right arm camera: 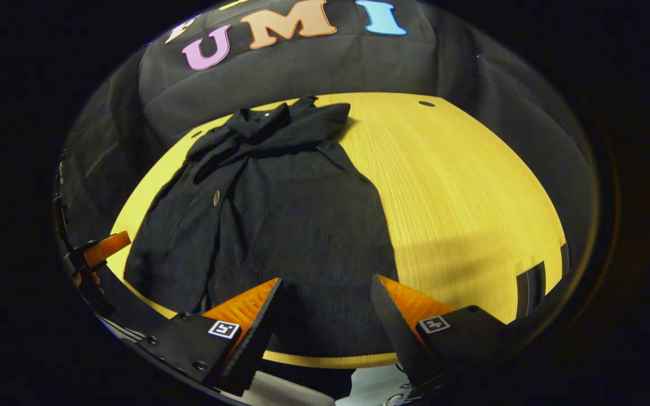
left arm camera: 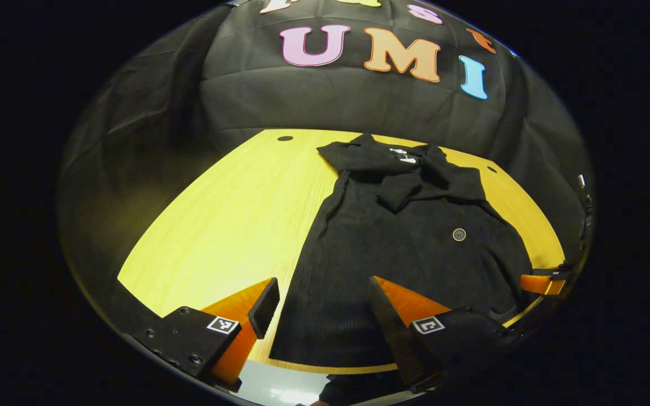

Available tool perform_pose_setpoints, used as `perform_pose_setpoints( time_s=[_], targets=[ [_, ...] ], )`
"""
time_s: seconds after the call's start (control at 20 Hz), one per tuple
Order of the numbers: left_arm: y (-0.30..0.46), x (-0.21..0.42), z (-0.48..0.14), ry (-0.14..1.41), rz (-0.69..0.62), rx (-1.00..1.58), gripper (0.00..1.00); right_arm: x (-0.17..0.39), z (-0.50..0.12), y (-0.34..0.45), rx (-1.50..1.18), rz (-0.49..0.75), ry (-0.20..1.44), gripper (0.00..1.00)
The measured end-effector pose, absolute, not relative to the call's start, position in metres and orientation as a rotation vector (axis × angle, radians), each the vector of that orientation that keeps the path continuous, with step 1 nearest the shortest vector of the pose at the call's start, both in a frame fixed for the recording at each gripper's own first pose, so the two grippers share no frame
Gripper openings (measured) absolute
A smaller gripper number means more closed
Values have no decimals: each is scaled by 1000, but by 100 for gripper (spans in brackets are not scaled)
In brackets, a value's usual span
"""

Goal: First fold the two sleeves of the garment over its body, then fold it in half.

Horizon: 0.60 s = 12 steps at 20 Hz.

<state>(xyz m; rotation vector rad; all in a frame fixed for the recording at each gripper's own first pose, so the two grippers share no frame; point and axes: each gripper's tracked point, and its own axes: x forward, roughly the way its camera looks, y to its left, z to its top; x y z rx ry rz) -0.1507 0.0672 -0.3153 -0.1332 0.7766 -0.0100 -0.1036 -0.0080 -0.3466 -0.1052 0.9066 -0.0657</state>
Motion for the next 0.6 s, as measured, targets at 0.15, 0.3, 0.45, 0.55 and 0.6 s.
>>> perform_pose_setpoints(
  time_s=[0.15, 0.3, 0.45, 0.55, 0.6],
  targets=[
    [59, -161, -328, 816, -10, -178, 96, -107, -353, -11, -138, -68, 906, 94],
    [50, -164, -339, 837, -16, -178, 96, -105, -355, -11, -177, -71, 904, 98],
    [51, -165, -352, 855, 10, -125, 96, -108, -355, -11, -184, -80, 891, 98],
    [52, -164, -352, 848, 14, -94, 95, -108, -356, -12, -181, -84, 880, 98],
    [52, -163, -351, 842, 19, -91, 95, -107, -356, -12, -181, -88, 875, 95]
  ],
)
